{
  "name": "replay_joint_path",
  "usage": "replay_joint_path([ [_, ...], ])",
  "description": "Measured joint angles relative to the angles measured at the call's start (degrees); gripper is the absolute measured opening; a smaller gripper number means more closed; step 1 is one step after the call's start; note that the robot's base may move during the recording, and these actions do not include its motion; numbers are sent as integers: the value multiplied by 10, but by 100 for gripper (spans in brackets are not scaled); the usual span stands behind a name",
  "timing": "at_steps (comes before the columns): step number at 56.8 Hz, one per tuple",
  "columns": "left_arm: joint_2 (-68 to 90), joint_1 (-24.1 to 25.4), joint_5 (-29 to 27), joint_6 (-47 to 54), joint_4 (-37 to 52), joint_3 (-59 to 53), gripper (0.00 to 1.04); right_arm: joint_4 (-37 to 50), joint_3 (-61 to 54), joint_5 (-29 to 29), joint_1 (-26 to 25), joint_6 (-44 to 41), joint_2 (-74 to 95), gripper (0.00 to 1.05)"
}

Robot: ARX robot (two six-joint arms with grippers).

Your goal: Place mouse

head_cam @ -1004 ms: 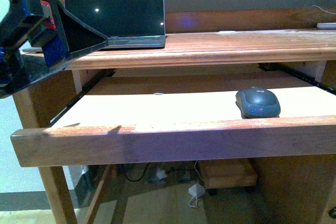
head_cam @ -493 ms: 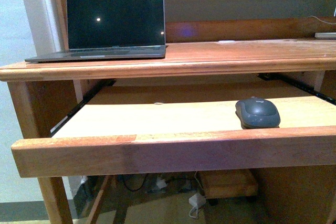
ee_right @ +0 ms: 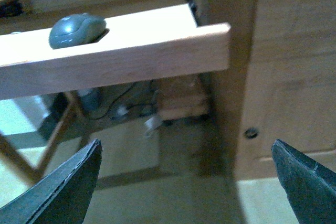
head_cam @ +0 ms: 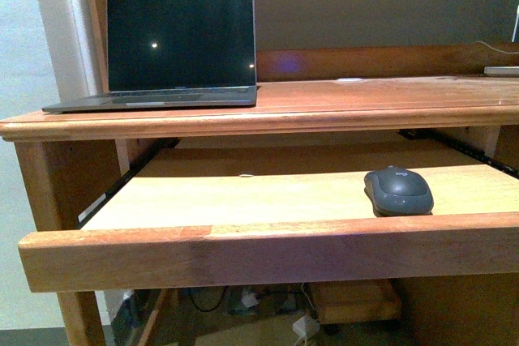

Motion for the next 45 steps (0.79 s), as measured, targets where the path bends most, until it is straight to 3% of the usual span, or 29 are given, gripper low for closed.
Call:
replay_joint_path([
  [9, -9, 42, 40, 0, -8, 0, 2, 151, 66, 43, 57, 53, 194, 97],
  [12, -15, 78, 95, 2, -15, 0, 3, 194, 92, 61, 75, 56, 249, 97],
  [17, -17, 124, 118, 3, -17, 0, 3, 263, 151, 102, 120, 53, 359, 97],
  [28, -17, 133, 126, 3, -17, 0, 3, 318, 264, 144, 195, 35, 532, 97],
  [40, -17, 133, 126, 3, -17, 0, 3, 319, 379, 183, 222, 2, 677, 97],
  [45, -17, 133, 126, 3, -17, 0, 16, 300, 410, 207, 229, -16, 717, 97],
])
